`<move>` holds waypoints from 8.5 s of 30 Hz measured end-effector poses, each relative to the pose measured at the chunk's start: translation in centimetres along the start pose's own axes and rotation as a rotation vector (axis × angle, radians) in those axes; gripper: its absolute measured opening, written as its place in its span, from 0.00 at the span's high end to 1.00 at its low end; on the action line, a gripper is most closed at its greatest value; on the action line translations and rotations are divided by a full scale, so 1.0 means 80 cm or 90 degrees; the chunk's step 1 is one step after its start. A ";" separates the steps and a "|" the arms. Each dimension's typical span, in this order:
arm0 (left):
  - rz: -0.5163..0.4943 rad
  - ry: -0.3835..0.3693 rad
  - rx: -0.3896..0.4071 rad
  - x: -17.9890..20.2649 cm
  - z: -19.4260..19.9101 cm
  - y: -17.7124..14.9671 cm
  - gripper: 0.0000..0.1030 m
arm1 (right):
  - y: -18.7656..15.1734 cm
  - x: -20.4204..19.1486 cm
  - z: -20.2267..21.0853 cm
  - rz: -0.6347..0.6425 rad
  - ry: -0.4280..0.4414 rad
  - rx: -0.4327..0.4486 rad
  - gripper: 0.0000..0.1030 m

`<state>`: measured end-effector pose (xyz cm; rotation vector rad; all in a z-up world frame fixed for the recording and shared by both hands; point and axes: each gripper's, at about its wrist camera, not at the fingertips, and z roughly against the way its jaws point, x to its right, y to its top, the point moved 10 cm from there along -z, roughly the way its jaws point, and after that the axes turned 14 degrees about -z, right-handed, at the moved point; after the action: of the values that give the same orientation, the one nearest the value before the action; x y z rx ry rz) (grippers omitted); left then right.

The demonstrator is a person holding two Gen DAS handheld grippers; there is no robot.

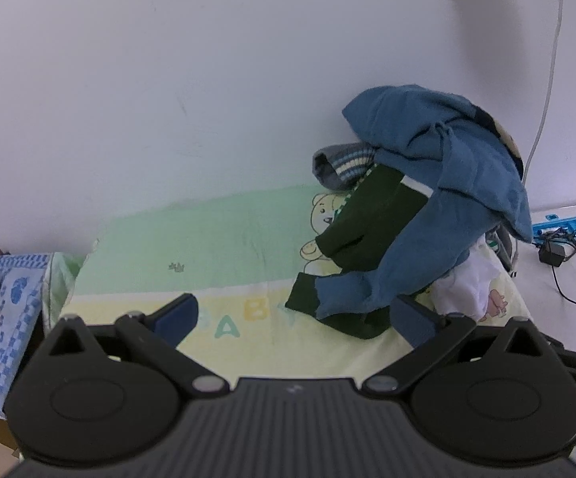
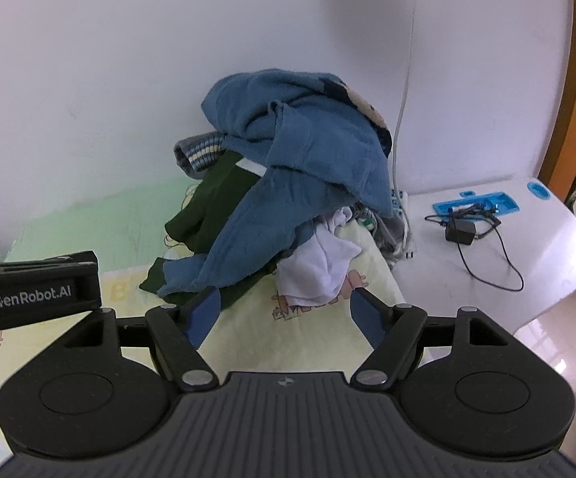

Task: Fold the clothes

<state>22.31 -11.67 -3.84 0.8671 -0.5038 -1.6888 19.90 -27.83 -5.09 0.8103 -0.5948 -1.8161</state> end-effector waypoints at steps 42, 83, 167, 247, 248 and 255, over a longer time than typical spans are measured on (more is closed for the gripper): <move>-0.104 -0.148 0.089 0.100 -0.099 0.036 0.01 | 0.155 0.001 -0.082 0.076 0.178 0.107 0.90; -0.085 -0.194 0.036 0.211 -0.217 0.009 0.67 | 0.150 -0.096 -0.197 0.286 0.070 0.032 0.91; -0.010 0.065 0.066 -0.258 0.193 -0.327 0.91 | -0.289 -0.141 0.035 0.054 0.215 -0.190 0.34; -0.061 -0.105 0.107 -0.152 0.055 -0.150 0.82 | -0.298 -0.150 0.201 0.186 0.422 -0.216 0.95; -0.069 -0.107 0.100 -0.144 0.048 -0.157 0.81 | -0.313 -0.157 0.191 0.200 0.423 -0.235 0.95; -0.101 -0.112 0.044 -0.127 0.011 -0.196 0.55 | -0.317 -0.145 0.157 0.239 0.392 -0.296 0.76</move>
<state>12.76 2.47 -11.56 0.8292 -0.6294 -1.9135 -1.81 -7.47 -12.06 0.8121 0.0786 -1.1975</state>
